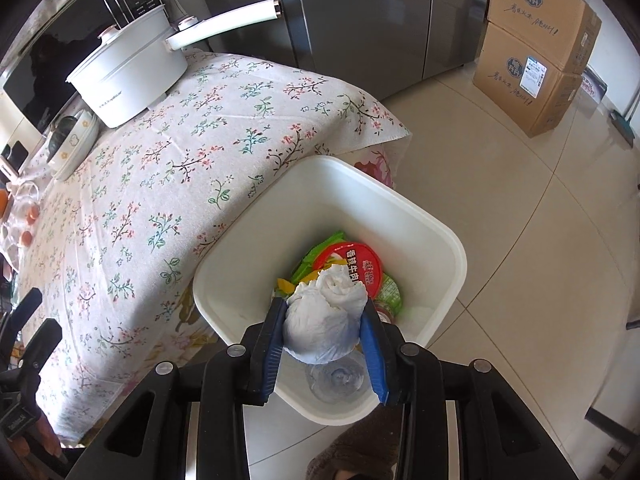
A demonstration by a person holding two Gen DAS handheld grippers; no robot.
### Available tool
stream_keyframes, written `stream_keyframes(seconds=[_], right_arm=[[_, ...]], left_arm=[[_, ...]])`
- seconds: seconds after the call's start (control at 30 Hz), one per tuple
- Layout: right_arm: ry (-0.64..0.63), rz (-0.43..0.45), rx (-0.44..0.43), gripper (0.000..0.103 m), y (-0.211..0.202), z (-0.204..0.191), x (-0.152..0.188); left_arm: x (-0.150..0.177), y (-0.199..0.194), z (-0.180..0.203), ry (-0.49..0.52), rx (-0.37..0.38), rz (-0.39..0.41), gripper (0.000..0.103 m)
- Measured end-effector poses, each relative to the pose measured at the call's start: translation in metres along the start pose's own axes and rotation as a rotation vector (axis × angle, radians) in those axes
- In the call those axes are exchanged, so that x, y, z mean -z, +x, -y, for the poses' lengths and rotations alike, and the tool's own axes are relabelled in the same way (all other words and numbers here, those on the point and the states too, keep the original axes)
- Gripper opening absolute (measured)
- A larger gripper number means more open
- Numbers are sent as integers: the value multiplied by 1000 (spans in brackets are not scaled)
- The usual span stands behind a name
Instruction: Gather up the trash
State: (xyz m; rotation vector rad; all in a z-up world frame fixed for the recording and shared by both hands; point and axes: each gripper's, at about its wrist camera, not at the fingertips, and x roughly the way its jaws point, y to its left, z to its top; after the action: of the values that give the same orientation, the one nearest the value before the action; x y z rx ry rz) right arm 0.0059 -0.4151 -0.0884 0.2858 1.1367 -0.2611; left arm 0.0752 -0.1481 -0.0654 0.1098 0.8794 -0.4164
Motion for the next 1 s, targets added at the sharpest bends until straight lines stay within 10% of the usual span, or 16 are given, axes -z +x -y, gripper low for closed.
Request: stream_keyframes(seconds=[0.1, 0.27, 1.0], right_arm=[[-2, 22, 17, 81, -2, -11, -1], [-70, 66, 1, 103, -17, -46, 5], [-372, 428, -14, 103, -95, -182, 75]], left_arm=[[7, -15, -17, -22, -61, 10, 102], [20, -41, -40, -40, -148, 25, 102], [66, -107, -111, -218, -283, 76, 102]])
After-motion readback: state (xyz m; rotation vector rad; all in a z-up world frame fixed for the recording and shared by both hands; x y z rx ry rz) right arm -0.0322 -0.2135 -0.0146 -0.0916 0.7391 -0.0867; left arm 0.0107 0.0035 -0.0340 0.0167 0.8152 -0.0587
